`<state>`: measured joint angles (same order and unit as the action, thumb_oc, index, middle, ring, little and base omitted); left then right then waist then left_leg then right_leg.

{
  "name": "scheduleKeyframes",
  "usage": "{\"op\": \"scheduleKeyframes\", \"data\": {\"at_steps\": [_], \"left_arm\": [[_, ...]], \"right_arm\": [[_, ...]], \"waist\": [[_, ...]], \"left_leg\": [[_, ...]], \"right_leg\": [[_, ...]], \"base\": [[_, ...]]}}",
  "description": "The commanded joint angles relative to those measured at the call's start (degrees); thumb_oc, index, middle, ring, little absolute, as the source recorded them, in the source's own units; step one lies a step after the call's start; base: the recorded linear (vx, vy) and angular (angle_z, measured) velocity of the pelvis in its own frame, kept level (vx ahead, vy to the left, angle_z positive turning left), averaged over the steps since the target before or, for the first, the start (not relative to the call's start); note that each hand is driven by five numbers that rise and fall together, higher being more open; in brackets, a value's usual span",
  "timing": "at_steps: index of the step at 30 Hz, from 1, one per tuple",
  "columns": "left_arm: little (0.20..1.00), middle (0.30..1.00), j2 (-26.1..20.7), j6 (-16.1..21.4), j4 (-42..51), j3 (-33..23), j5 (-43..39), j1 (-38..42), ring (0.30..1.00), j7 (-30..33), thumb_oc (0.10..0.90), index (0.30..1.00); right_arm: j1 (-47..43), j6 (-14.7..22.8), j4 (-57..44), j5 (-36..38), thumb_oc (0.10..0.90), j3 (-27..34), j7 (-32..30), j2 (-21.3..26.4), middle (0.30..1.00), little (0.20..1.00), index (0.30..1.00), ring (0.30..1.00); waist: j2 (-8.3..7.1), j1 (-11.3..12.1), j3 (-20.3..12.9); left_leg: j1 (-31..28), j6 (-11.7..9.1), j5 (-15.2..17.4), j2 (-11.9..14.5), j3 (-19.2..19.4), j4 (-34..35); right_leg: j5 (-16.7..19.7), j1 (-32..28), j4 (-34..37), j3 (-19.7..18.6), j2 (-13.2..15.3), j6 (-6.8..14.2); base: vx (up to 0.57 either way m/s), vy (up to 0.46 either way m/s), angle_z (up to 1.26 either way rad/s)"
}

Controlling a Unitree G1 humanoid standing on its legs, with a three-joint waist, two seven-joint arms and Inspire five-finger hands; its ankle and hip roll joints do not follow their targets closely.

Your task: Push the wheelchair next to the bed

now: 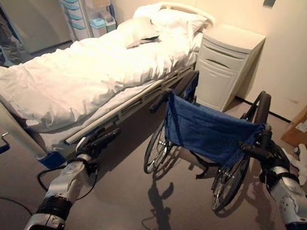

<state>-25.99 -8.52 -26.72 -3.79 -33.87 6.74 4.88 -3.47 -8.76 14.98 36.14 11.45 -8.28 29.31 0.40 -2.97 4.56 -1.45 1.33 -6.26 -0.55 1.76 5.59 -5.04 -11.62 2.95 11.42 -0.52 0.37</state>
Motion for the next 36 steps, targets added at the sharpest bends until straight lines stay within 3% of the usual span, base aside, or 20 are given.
{"op": "scheduleKeyframes", "data": {"at_steps": [1, 2, 5, 14, 18, 23, 33, 36], "left_arm": [[0.900, 0.900, -3.3, 9.6, 3.4, -4.7, 0.7, 2.3, 0.900, -1.5, 0.800, 0.900], [0.900, 0.900, -2.6, 10.2, 3.0, -5.6, 0.9, 0.8, 0.900, -1.8, 0.800, 0.900], [0.900, 0.900, -2.3, 10.8, 1.8, -5.9, 0.3, -0.1, 0.900, -2.1, 0.800, 0.900], [0.900, 0.900, -1.4, 11.9, -3.9, -5.1, -1.2, -0.6, 0.900, -3.0, 0.800, 0.900], [0.900, 0.900, 0.3, 12.4, -5.1, -4.8, -1.2, -1.9, 0.900, -2.8, 0.800, 0.900], [0.900, 0.900, 2.7, 14.4, -7.3, -4.5, -1.6, -3.0, 0.900, -2.8, 0.800, 0.900], [0.900, 0.900, 5.8, 17.3, -10.4, -5.0, -1.4, -4.6, 0.900, -2.7, 0.800, 0.900], [0.900, 0.900, 5.5, 16.9, -10.6, -5.1, -1.7, -4.3, 0.900, -3.0, 0.800, 0.900]], "right_arm": [[-3.0, 12.9, -1.3, -3.4, 0.800, 4.7, -4.6, 0.7, 0.900, 0.900, 0.900, 0.900], [-1.2, 15.5, -1.1, -3.0, 0.800, 6.2, -7.7, -0.8, 0.900, 0.900, 0.900, 0.900], [-0.5, 17.5, -0.3, -1.0, 0.800, 7.1, -10.8, -1.5, 0.900, 0.900, 0.900, 0.900], [0.9, 17.0, 13.0, 5.2, 0.800, 8.5, -12.1, -2.7, 0.900, 0.900, 0.900, 0.900], [2.1, 19.3, 15.7, 4.3, 0.800, 8.3, -13.0, -4.6, 0.900, 0.900, 0.900, 0.900], [2.8, 24.4, 17.7, 0.2, 0.800, 8.1, -15.6, -6.1, 0.900, 0.900, 0.900, 0.900], [3.1, 42.7, 8.1, -9.6, 0.800, 7.8, -18.1, -7.9, 0.900, 0.900, 0.900, 0.900], [2.9, 42.9, 8.6, -10.8, 0.800, 8.0, -18.1, -6.5, 0.900, 0.900, 0.900, 0.900]], "waist": [[-1.36, 2.0, -4.6], [-1.14, 1.7, -4.3], [-0.99, 1.5, -4.2], [-1.07, 1.6, -3.9], [-1.14, 1.6, -3.7], [-1.12, 1.6, -3.3], [-0.58, 1.0, -2.7], [-0.65, 0.9, -2.8]], "left_leg": [[-5.6, -0.8, 5.7, -2.0, 4.7, -0.6], [-5.7, -0.8, 5.8, -2.1, 4.9, -0.6], [-5.7, -0.7, 5.9, -2.1, 5.0, -0.6], [-5.5, -0.9, 6.0, -2.2, 5.3, -0.6], [-5.5, -0.7, 6.0, -2.2, 5.3, -0.6], [-5.6, -0.5, 6.2, -2.2, 5.4, -0.6], [-5.8, -0.1, 6.5, -2.3, 5.9, -0.6], [-5.8, -0.2, 6.5, -2.4, 5.9, -0.6]], "right_leg": [[8.9, 5.2, 2.1, -4.0, 1.6, 3.4], [8.9, 5.2, 2.1, -4.3, 1.6, 3.4], [8.9, 5.3, 2.1, -4.5, 1.6, 3.5], [9.1, 5.6, 2.1, -4.4, 1.6, 3.6], [9.3, 5.7, 2.1, -4.7, 1.4, 3.4], [9.4, 5.7, 2.1, -4.9, 1.4, 3.4], [9.6, 6.0, 2.1, -5.8, 1.4, 3.4], [9.6, 6.1, 2.1, -5.9, 1.4, 3.5]], "base": [[-0.02, 0.010, 0.18], [-0.02, 0.015, 0.19], [-0.01, 0.021, 0.18], [-0.01, 0.010, 0.14], [-0.01, 0.000, 0.08], [-0.01, 0.001, 0.02], [0.00, 0.012, -0.05], [0.00, 0.000, 0.00]]}}
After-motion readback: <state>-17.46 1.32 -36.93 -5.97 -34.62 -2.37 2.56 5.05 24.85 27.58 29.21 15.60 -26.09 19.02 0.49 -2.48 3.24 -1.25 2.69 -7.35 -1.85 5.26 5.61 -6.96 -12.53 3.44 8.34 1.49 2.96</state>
